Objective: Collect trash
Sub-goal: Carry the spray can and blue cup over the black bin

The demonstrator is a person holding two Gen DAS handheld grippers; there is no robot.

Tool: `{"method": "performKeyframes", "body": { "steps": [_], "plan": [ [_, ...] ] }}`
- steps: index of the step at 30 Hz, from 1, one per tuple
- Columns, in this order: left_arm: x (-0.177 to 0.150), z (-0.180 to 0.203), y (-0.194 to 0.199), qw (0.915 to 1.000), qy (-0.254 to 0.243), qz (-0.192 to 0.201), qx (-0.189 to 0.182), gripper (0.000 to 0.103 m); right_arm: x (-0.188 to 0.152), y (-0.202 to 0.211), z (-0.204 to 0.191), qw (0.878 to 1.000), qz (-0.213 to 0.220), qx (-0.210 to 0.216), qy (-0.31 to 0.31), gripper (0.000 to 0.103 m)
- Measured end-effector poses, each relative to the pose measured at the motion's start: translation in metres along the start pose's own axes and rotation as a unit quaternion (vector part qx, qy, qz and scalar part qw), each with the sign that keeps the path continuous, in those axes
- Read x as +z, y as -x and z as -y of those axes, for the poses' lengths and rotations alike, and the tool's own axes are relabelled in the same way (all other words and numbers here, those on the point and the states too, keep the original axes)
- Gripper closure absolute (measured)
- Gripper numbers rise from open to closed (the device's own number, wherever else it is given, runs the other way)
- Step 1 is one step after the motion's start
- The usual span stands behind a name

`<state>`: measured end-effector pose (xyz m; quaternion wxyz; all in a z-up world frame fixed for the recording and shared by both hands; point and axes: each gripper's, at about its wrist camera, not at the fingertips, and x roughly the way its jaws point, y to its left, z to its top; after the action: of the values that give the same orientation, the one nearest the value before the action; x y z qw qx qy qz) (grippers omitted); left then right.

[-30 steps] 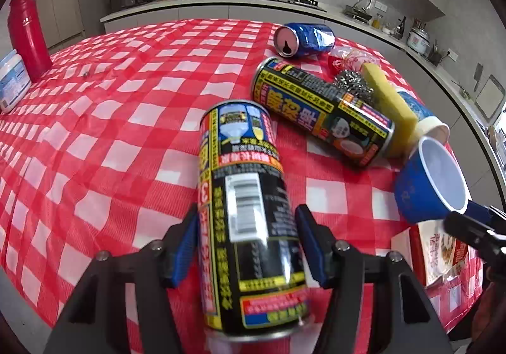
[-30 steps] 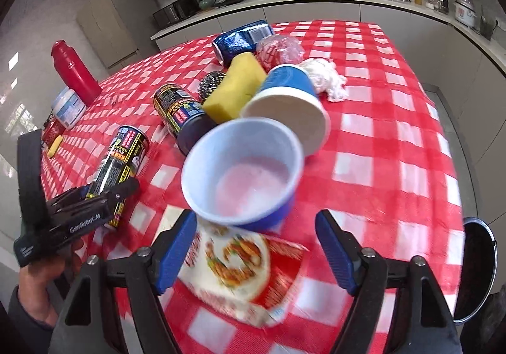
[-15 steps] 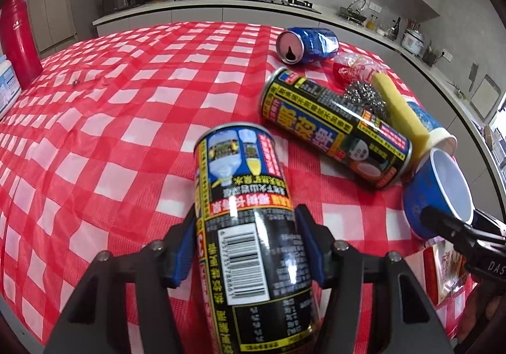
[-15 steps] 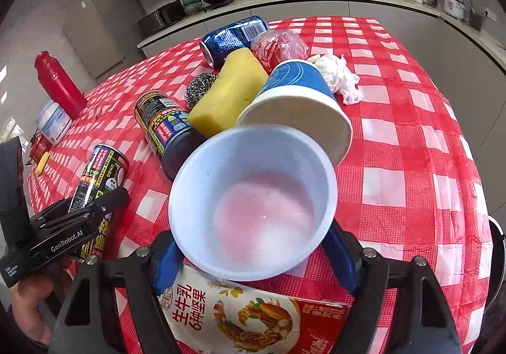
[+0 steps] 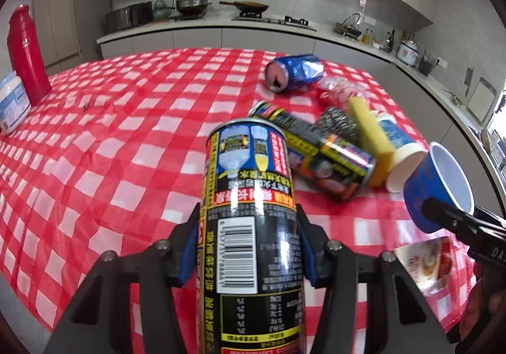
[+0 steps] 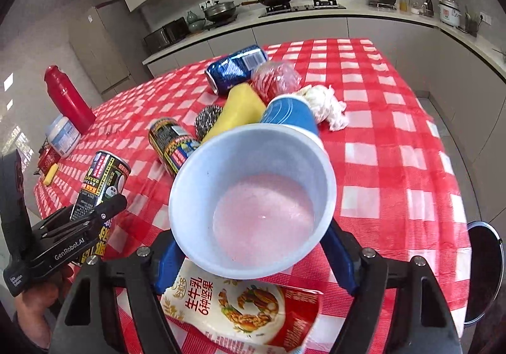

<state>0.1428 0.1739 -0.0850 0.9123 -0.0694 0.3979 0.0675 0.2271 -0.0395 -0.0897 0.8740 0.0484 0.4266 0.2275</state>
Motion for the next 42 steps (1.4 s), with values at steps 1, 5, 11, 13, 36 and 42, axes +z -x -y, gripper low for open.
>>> {"method": "performKeyframes", "body": {
  "steps": [1,5,11,13,36,42],
  "plan": [
    [0.001,0.004,0.003,1.0000,-0.001,0.002,-0.001,0.049,0.000,0.003,0.002,1.000,0.002,0.000,-0.001,0.024],
    [0.005,0.023,0.014,0.9999,-0.005,0.012,-0.004,0.049,0.003,0.021,0.014,1.000,0.013,0.000,-0.005,0.024],
    [0.007,0.060,0.024,0.9995,-0.015,0.022,-0.013,0.049,0.005,0.048,0.043,1.000,0.025,-0.007,-0.014,0.024],
    [0.009,0.078,0.026,0.9992,-0.025,0.025,-0.017,0.049,0.005,0.058,0.058,0.999,0.030,-0.012,-0.021,0.024],
    [0.004,0.300,0.013,0.9860,-0.120,0.021,-0.114,0.049,-0.027,0.164,0.278,0.986,0.054,-0.102,-0.124,0.024],
    [-0.012,0.362,0.002,0.9790,-0.142,0.003,-0.146,0.049,-0.055,0.177,0.354,0.978,0.032,-0.128,-0.160,0.024]
  ]
}}
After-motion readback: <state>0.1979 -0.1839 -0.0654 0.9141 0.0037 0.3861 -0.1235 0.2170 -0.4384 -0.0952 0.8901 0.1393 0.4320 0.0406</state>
